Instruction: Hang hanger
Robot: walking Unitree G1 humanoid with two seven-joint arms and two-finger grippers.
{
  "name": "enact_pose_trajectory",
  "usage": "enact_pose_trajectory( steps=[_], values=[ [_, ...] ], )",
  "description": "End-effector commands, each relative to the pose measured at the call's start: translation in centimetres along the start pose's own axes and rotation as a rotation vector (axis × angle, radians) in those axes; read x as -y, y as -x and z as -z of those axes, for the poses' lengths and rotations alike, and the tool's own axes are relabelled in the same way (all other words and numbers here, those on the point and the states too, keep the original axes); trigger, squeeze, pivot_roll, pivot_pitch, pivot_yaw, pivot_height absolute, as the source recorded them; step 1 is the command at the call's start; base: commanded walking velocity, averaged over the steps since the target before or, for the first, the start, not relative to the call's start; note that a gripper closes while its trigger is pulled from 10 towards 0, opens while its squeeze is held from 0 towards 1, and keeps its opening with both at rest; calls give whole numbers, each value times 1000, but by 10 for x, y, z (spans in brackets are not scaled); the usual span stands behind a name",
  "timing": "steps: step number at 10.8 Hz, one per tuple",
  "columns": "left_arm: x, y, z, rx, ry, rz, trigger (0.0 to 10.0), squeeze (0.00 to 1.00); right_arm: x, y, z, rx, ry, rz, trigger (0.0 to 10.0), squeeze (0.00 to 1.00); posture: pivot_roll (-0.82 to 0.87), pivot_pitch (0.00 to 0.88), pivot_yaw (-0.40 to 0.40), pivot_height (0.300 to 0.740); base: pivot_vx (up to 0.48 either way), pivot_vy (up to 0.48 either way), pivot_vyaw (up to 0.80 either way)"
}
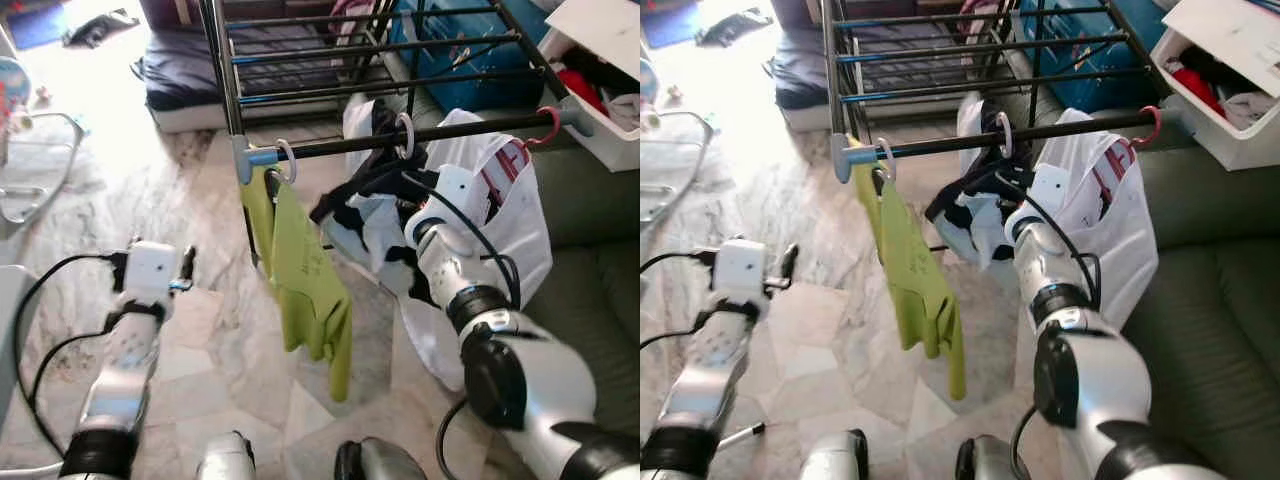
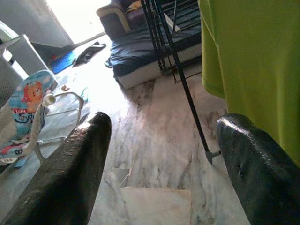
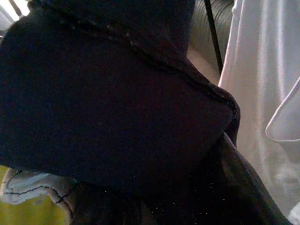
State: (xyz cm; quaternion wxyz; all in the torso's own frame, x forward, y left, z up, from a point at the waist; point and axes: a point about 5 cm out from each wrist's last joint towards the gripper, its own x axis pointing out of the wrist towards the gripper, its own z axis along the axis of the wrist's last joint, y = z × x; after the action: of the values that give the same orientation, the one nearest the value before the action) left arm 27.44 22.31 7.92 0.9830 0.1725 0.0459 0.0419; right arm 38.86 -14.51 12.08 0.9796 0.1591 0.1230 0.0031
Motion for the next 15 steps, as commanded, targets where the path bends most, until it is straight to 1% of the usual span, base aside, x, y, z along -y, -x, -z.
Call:
enact_pose_trajectory(
  steps=[1, 2, 3, 4, 6, 7, 9, 10, 11, 12, 14, 15],
  values=[
    [-5, 6, 2, -14, -6, -3, 10000, 0, -6, -3, -20, 58, -13, -13, 10000, 0, 110, 174, -57, 740, 0, 0, 0],
    [-7, 10, 3, -21, -8, -5, 10000, 0, -5, -4, -18, 41, -30, 1, 10000, 0, 120, 184, -59, 740, 0, 0, 0],
    [-9, 13, 4, -29, -13, -6, 10000, 0, -2, -3, -10, -6, -69, 32, 10000, 0, 124, 187, -60, 740, 0, 0, 0],
    [-10, 15, 4, -34, -14, -7, 10000, 0, 2, -1, 8, -84, -97, 65, 10000, 0, 129, 194, -60, 740, 0, 0, 0],
    [-11, 18, 2, -41, -18, -5, 10000, 0, 8, 5, 35, -172, -135, 103, 10000, 0, 136, 199, -58, 740, 0, 0, 0],
    [-11, 19, 2, -43, -21, -2, 10000, 0, 10, 7, 40, -186, -134, 113, 10000, 0, 139, 199, -57, 740, 0, 0, 0],
    [-13, 18, 1, -48, -25, -4, 10000, 0, 12, 8, 43, -191, -128, 119, 10000, 0, 140, 187, -57, 740, 0, 0, 0],
    [-12, 16, 0, -46, -22, -2, 10000, 0, 10, 7, 40, -152, -106, 91, 10000, 1000, 137, 175, -57, 740, 0, 0, 0],
    [-8, 12, -2, -35, -16, 13, 10000, 0, 4, 7, 36, -103, -81, 46, 10000, 1000, 132, 160, -59, 740, 0, 0, 0],
    [-6, 9, -3, -29, -16, 17, 10000, 0, 5, 7, 35, -82, -44, 42, 10000, 1000, 127, 145, -61, 740, 0, 0, 0],
    [-1, -3, -5, -36, 10, 3, 10000, 0, 13, 10, 37, -51, 4, 36, 10000, 1000, 105, 101, -71, 740, 0, 0, 0],
    [4, -4, -4, -47, 23, 13, 10000, 0, 18, 12, 34, -16, 53, 32, 10000, 1000, 95, 86, -69, 740, 0, 0, 0]
  ],
)
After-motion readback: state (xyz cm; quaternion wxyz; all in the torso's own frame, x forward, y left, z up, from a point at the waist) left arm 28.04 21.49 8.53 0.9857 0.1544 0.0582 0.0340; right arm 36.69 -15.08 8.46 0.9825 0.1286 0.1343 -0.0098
